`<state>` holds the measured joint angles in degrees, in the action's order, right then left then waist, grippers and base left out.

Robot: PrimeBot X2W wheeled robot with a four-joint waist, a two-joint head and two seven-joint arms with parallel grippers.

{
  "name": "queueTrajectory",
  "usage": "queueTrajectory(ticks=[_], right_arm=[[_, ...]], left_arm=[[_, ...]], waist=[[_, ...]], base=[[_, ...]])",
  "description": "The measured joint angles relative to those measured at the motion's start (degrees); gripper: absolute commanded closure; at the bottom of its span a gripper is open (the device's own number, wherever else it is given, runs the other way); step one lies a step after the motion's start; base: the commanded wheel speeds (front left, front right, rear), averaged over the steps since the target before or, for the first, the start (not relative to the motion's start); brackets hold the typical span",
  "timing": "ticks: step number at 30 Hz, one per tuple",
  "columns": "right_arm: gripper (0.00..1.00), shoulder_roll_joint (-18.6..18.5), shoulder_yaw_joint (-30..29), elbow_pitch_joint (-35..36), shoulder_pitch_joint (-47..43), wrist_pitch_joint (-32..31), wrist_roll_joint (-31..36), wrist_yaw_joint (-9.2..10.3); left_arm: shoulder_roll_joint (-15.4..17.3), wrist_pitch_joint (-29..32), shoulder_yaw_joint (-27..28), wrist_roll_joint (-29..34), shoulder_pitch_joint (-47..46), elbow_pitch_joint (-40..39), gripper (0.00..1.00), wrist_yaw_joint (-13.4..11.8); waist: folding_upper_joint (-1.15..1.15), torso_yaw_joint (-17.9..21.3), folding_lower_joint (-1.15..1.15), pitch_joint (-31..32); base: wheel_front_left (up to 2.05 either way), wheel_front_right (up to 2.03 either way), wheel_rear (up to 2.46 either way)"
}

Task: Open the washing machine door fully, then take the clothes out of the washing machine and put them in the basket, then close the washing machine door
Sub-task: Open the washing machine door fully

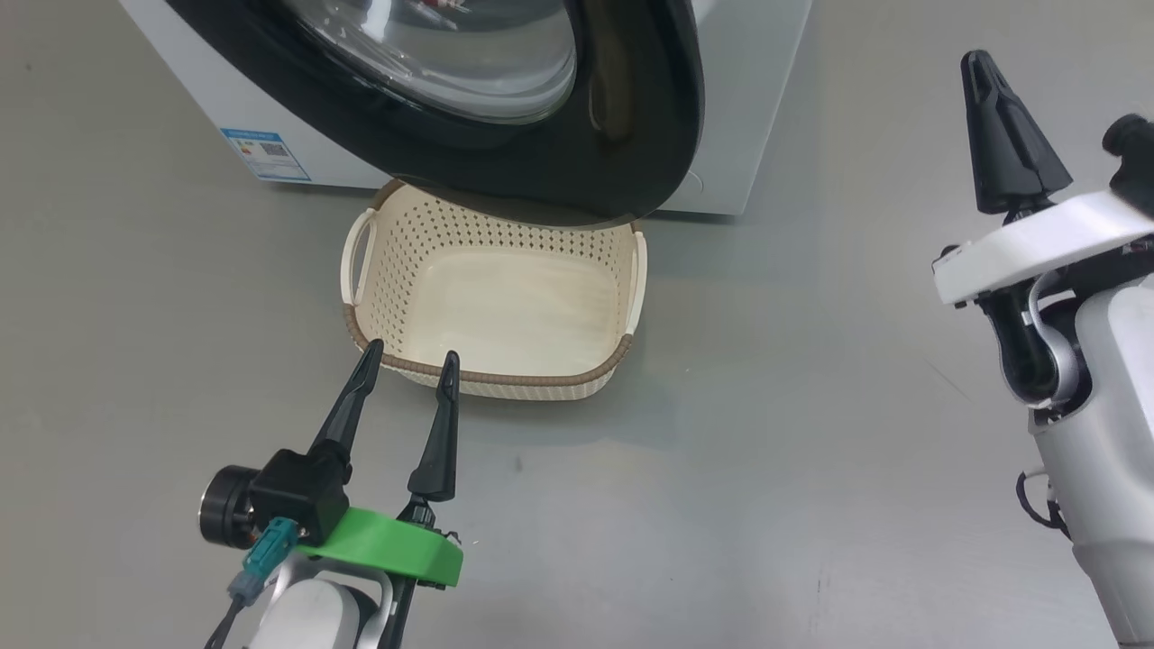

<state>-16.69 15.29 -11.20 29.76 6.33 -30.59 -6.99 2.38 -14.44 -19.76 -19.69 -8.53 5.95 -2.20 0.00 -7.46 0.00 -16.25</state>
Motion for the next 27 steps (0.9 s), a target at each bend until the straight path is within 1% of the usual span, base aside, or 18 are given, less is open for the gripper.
queueTrajectory(ticks=[4,10,14,18,21,22,24,26,27], right_arm=[[1.00,0.33,-0.68,-1.57,3.42,-3.23,-6.24,0.00],[1.00,1.75,-4.27,-4.98,8.20,-8.88,-16.45,0.01],[1.00,2.40,-6.64,-7.55,11.43,-12.81,-22.32,0.01],[1.00,2.92,-8.35,-10.23,14.05,-16.73,-26.85,0.01],[1.00,4.33,-10.06,-12.59,15.96,-19.70,-31.16,0.02],[1.00,5.82,-11.00,-14.35,16.92,-22.37,-34.93,0.08],[1.00,6.84,-11.63,-15.58,17.17,-24.08,-37.22,0.55],[1.00,7.05,-12.52,-16.63,17.62,-25.98,-39.23,0.70],[1.00,7.13,-13.00,-17.04,18.09,-26.77,-40.23,1.22]], left_arm=[[-0.01,0.00,-0.85,-0.47,-1.27,-0.22,0.00,0.00],[-0.02,0.00,-1.78,-1.08,-2.24,-0.26,0.00,-0.01],[-0.03,0.00,-2.35,-1.98,-2.77,-0.22,0.00,-0.02],[-0.05,0.00,-2.60,-2.45,-3.38,-0.15,0.00,-0.09],[-0.08,0.00,-2.56,-2.47,-3.40,0.01,0.00,-0.36],[-0.08,0.00,-2.57,-2.47,-3.40,0.08,0.00,-0.53],[-0.08,0.00,-2.64,-2.47,-3.40,0.20,0.00,-0.54],[-0.08,0.00,-2.74,-2.47,-3.40,0.35,0.00,-0.55],[-0.09,0.00,-2.79,-2.48,-3.41,0.40,0.00,-0.58]], waist=[[0.00,-1.42,0.01,-1.69],[0.00,-3.92,0.01,-3.74],[0.00,-5.62,0.01,-4.85],[0.00,-7.17,0.01,-5.71],[0.00,-8.12,0.01,-6.13],[0.00,-8.53,0.01,-6.31],[0.00,-8.79,0.01,-6.34],[0.00,-8.96,0.00,-6.29],[0.00,-9.04,0.01,-6.26]], base=[[0.00,0.00,0.00],[0.00,0.00,0.00],[0.00,0.00,0.00],[0.00,0.00,0.00],[0.00,0.00,0.00],[0.00,0.00,0.00],[0.00,0.00,0.00],[0.00,0.00,0.00],[0.00,0.00,0.00]])
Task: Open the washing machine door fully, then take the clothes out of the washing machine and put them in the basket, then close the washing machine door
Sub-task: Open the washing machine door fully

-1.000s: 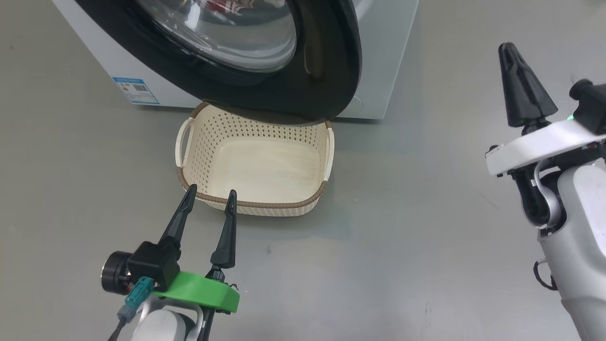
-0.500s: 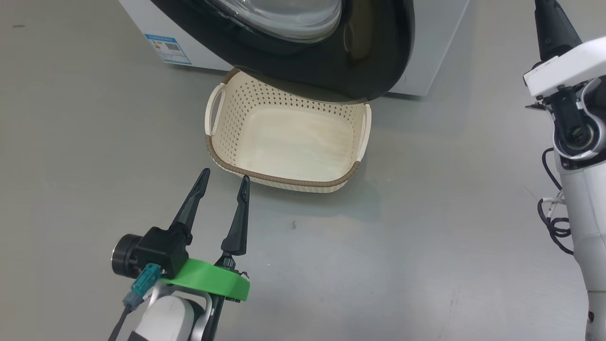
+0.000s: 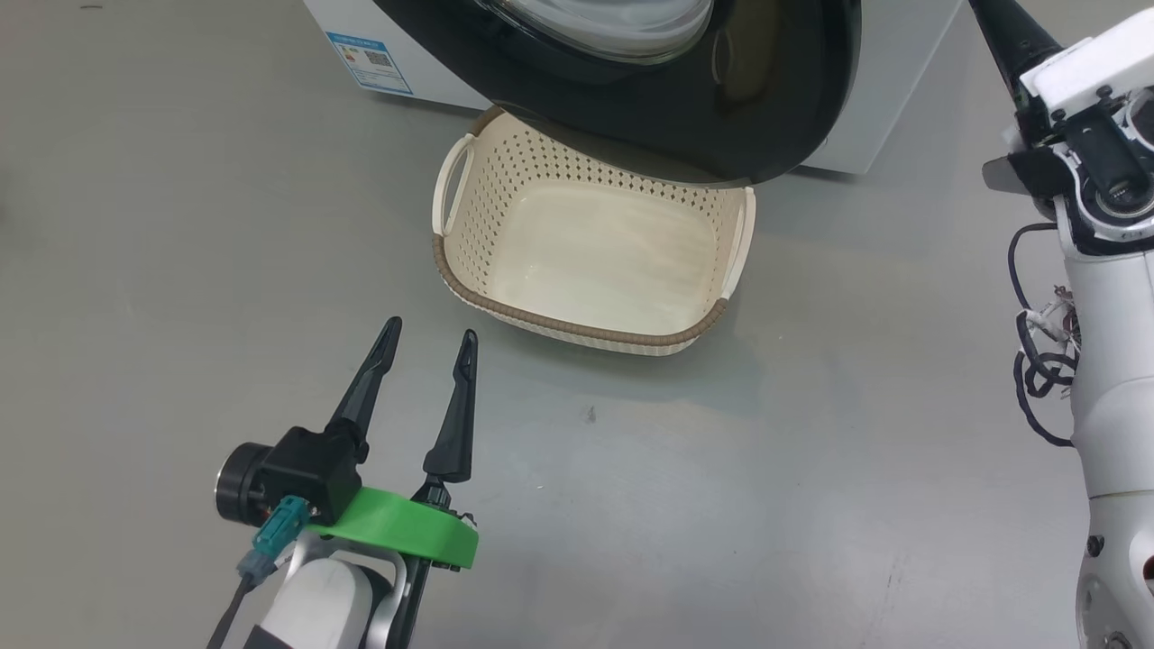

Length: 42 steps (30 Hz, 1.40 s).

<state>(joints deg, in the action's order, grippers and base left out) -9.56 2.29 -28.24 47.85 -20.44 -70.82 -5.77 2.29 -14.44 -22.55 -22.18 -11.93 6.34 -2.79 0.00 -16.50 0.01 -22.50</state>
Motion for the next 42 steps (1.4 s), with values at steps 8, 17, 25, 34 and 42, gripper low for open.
queueTrajectory(ticks=[8,17,25,34,42], right_arm=[[1.00,0.60,-0.58,-2.33,2.42,-6.64,-4.86,1.51],[1.00,0.92,-0.47,-3.97,4.67,-12.98,-8.05,3.49],[1.00,1.00,0.30,-4.82,6.09,-18.07,-10.09,5.52],[1.00,0.81,0.59,-5.09,7.19,-21.97,-11.35,7.47],[1.00,0.74,0.81,-5.45,7.20,-24.47,-12.17,8.31]], left_arm=[[0.00,0.00,-0.32,-0.42,0.00,0.20,0.00,-0.03],[0.00,0.00,-1.00,-0.42,0.00,0.24,0.00,-0.45],[0.00,0.00,-1.32,-0.51,0.00,0.20,0.00,-0.52],[-0.01,0.00,-1.41,-0.79,-0.11,0.04,0.00,-0.64],[-0.02,0.00,-1.44,-0.94,-0.24,0.01,0.00,-0.97]], waist=[[0.00,-0.39,0.00,0.23],[0.00,-0.67,0.00,0.15],[0.00,-1.09,0.00,-0.36],[0.00,-1.76,0.00,-1.14],[0.00,-2.24,0.00,-1.36]], base=[[0.00,0.00,0.00],[0.00,0.00,0.00],[0.00,0.00,0.00],[0.00,0.00,0.00],[0.00,0.00,0.00]])
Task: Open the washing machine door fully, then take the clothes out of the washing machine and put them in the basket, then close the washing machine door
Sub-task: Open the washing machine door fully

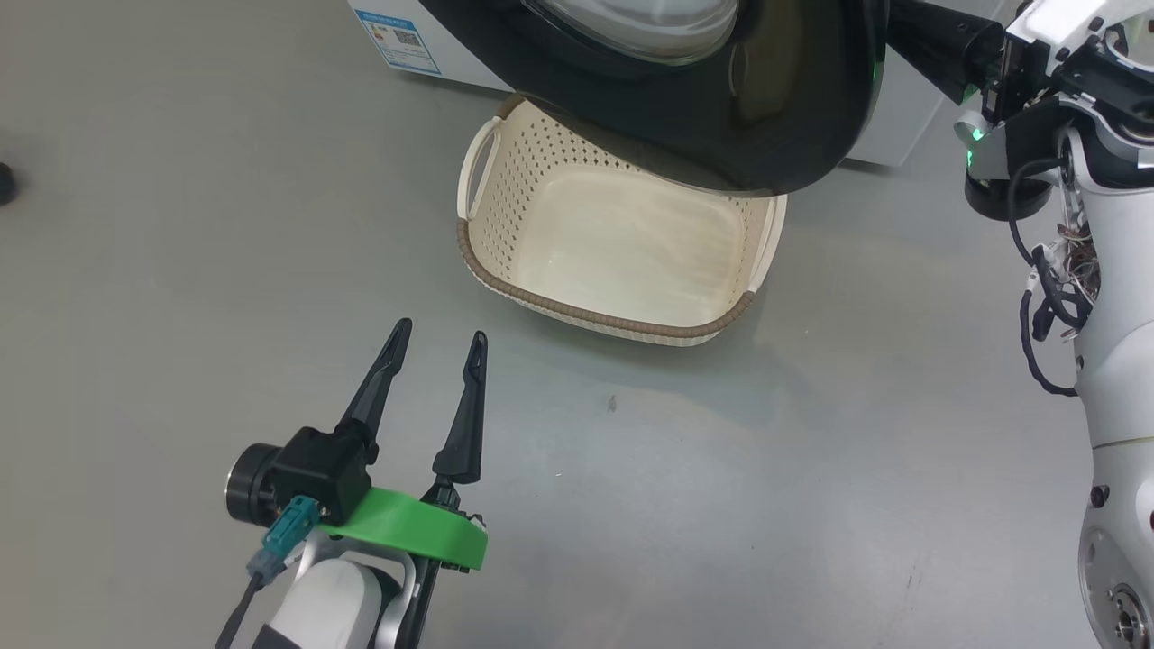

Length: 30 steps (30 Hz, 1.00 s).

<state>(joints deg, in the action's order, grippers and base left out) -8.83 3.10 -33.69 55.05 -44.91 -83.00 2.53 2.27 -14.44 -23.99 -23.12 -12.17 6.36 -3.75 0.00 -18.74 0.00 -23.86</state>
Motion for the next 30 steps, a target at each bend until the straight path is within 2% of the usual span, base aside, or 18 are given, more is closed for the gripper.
queueTrajectory(ticks=[14,30], right_arm=[[1.00,0.36,1.02,-0.42,-0.14,-3.03,-1.26,0.16],[1.00,2.99,2.81,-1.25,-5.05,-5.73,-3.45,-0.02]], left_arm=[[-0.01,0.00,-0.04,-0.14,-0.76,0.03,0.00,-0.08],[-0.01,0.00,0.01,-0.25,-0.68,0.63,0.00,-0.09]], waist=[[0.00,-0.52,0.00,0.91],[0.00,-0.81,0.00,4.33]], base=[[0.00,0.00,0.00],[0.00,0.00,0.00]])
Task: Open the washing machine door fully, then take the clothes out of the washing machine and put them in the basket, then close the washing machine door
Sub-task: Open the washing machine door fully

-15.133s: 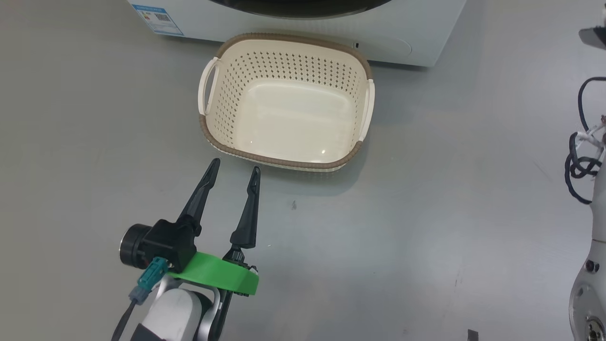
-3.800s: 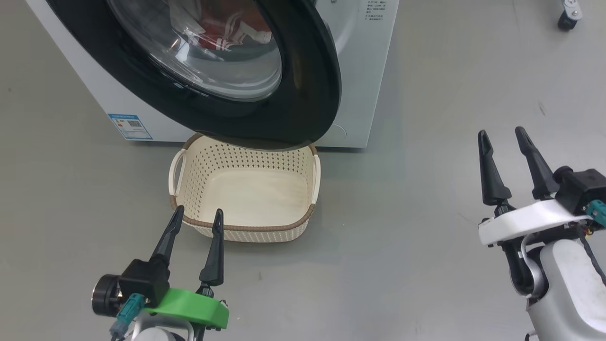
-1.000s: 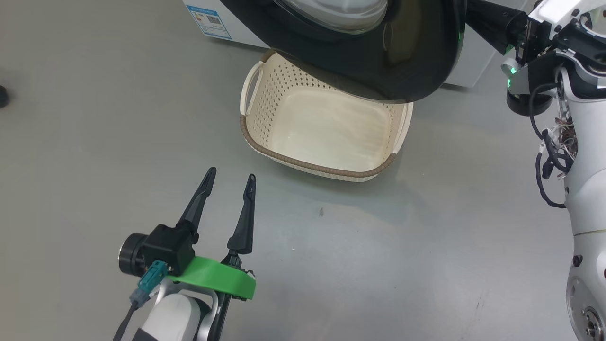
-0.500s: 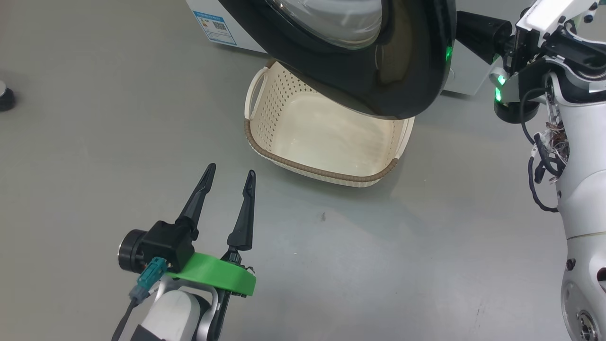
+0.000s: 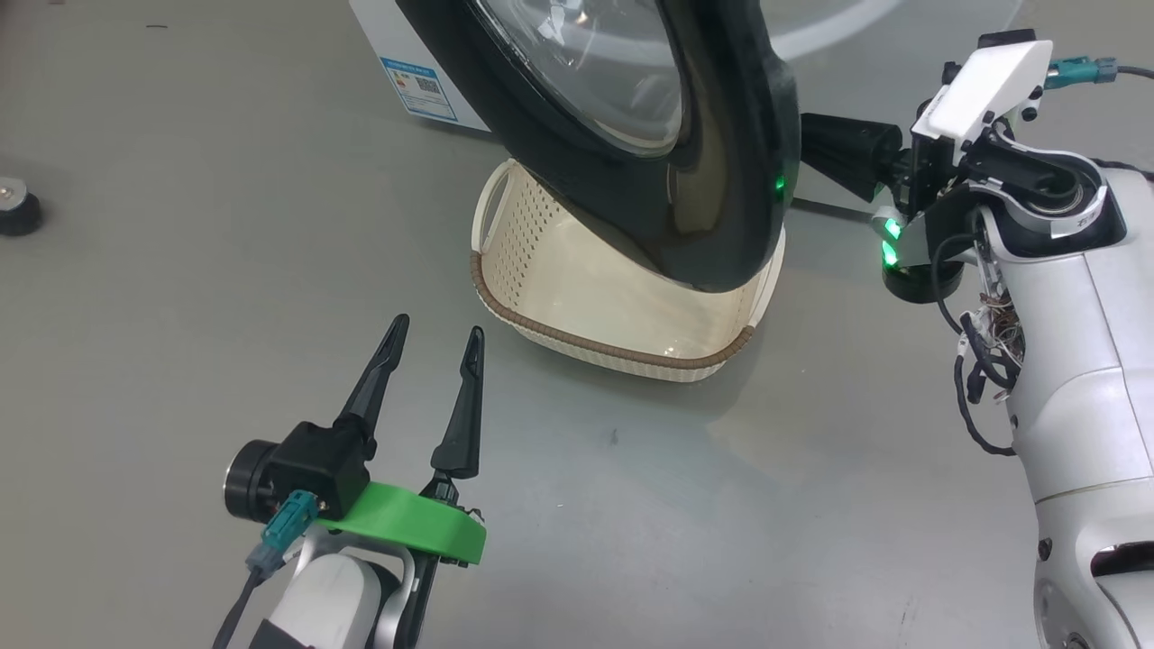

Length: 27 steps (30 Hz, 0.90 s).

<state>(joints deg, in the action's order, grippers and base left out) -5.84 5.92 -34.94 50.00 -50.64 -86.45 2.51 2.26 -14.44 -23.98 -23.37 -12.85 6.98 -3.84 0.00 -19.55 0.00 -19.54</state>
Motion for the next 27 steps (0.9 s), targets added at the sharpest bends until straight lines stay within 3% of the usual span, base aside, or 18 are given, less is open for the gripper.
queueTrajectory(ticks=[27], right_arm=[[1.00,1.64,6.75,4.38,-4.62,-3.54,-5.32,0.66]], left_arm=[[0.00,0.00,-0.02,0.02,0.17,-0.20,0.00,-0.42]], waist=[[0.00,-0.31,0.00,1.08]], base=[[0.00,0.00,0.00]])
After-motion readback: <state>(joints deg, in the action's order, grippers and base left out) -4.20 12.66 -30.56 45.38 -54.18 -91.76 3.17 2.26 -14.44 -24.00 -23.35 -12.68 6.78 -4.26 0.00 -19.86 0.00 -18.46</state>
